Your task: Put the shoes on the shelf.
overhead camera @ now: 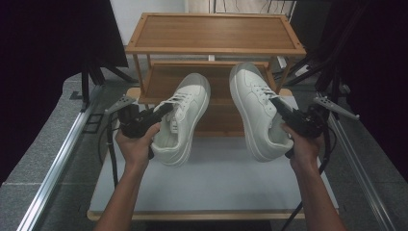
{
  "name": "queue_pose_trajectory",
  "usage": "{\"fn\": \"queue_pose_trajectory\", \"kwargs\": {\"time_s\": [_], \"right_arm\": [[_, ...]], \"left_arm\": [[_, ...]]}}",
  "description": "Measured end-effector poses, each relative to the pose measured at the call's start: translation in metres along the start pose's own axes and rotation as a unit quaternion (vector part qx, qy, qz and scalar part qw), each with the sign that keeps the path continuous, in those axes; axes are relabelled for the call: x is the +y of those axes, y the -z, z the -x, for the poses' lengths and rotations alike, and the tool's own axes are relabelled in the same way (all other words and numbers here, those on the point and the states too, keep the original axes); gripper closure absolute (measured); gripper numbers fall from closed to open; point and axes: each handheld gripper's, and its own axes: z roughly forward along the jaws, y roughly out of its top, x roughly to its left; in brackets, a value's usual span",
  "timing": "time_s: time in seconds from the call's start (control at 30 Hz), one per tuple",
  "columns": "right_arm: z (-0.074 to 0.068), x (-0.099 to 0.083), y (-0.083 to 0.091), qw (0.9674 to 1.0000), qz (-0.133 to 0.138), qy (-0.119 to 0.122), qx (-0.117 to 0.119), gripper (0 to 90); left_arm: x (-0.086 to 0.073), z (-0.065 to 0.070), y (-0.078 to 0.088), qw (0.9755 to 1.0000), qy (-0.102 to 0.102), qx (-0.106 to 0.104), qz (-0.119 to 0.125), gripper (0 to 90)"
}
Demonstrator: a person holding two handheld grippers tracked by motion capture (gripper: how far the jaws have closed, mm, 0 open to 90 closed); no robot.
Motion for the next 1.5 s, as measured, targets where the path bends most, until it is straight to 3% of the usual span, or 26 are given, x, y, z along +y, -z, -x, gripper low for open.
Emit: {"fn": "queue_pose_trajectory", "kwargs": {"time_s": [1.03, 1.5], "right_arm": [[-0.003, 0.023, -0.034, 0.9996, -0.007, -0.018, -0.019, 82.3], [0.003, 0.026, -0.051, 0.9987, -0.016, -0.026, -0.040, 82.2]], "left_arm": [[0.024, -0.001, -0.023, 0.9997, 0.002, 0.012, 0.021, 80.4], [0.034, -0.006, -0.046, 0.9989, 0.026, 0.020, 0.033, 80.4]]}}
